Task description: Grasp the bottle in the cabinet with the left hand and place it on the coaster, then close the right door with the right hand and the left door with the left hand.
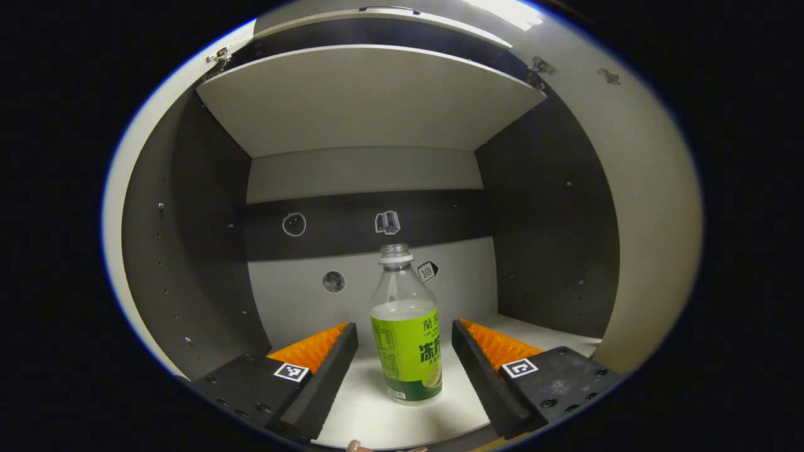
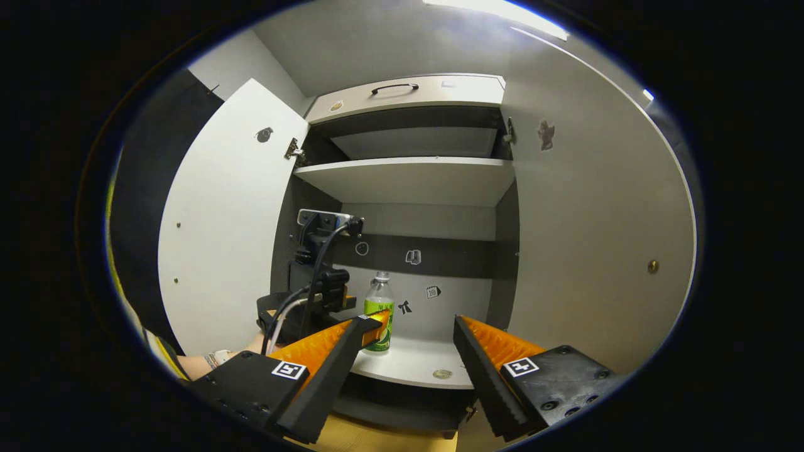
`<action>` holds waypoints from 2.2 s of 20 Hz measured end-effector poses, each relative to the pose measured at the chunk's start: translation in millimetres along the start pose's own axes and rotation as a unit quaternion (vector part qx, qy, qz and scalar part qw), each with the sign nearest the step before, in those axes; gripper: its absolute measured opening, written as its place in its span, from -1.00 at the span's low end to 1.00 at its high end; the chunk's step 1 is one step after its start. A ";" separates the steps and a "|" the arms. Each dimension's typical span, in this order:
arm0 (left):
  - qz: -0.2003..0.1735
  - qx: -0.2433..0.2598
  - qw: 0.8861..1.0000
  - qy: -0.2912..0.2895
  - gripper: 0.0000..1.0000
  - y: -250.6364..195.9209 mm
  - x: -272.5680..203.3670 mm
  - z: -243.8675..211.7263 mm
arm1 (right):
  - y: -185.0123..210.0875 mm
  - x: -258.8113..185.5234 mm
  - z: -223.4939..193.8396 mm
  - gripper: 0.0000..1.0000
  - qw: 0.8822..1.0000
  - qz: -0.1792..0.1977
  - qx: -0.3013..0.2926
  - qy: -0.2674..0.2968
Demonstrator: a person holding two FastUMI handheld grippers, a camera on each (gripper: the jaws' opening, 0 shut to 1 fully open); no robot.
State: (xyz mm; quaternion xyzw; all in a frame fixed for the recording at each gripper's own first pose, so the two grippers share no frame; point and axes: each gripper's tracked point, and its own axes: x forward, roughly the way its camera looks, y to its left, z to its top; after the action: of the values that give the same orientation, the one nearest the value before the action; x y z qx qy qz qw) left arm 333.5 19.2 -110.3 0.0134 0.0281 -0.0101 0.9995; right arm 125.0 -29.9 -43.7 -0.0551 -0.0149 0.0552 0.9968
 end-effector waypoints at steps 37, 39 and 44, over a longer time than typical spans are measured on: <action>-0.068 -0.008 0.998 -0.007 0.58 -10.8 -212.2 -15.2 | 52.0 -83.6 0.4 0.96 0.998 -0.051 -0.007 0.041; -0.084 -0.015 0.996 0.004 0.58 -24.6 -237.9 -30.3 | 50.4 -101.1 2.2 0.95 0.997 -0.061 -0.019 0.042; -0.140 -0.019 0.990 0.029 0.58 -79.4 -296.2 -84.8 | 24.3 -129.3 -19.5 0.96 0.990 -0.094 -0.057 0.083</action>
State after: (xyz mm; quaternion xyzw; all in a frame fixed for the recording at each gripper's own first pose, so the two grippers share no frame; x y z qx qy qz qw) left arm 31.4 -52.1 -180.3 -0.0093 0.0593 -0.1491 0.9870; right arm -5.4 -22.5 -68.8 -0.1146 0.0599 -0.0448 0.9906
